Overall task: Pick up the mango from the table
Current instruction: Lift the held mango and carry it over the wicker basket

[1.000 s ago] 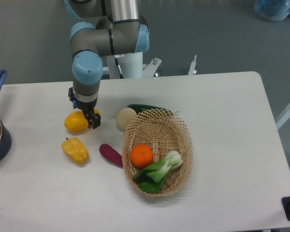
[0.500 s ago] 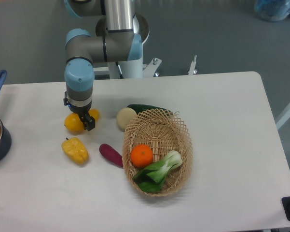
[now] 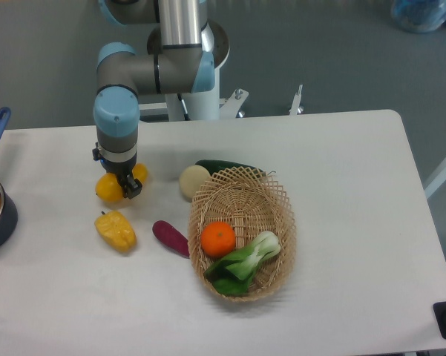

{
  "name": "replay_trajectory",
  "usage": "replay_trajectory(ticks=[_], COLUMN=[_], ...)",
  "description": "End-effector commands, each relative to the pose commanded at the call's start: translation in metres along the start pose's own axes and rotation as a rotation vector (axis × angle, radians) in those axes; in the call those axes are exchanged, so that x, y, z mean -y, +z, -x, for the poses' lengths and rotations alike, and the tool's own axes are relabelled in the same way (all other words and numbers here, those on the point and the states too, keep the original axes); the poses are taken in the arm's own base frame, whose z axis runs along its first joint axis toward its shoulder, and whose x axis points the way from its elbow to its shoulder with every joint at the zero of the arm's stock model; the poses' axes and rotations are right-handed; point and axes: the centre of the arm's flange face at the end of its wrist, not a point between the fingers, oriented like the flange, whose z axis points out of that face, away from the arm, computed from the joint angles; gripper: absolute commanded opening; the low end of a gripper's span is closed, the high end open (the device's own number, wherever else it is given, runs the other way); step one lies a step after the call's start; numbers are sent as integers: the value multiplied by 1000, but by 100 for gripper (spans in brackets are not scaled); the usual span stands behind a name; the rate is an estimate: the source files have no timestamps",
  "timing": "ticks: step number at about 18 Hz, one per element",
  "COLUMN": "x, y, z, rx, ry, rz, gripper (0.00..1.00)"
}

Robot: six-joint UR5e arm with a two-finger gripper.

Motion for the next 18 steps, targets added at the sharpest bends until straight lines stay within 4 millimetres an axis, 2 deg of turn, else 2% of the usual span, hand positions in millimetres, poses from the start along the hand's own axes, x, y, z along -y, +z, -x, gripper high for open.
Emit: replay_trajectory(ticks=[3, 8, 10, 12, 18], x=[-24, -72, -86, -104, -153], y=[-33, -85, -106, -117, -134], z=[32, 112, 136, 153, 178], rx=[165, 254, 291, 296, 284], ry=[-102, -267, -307, -340, -416], rz=[117, 76, 59, 40, 48], gripper=[9, 9, 10, 10, 11])
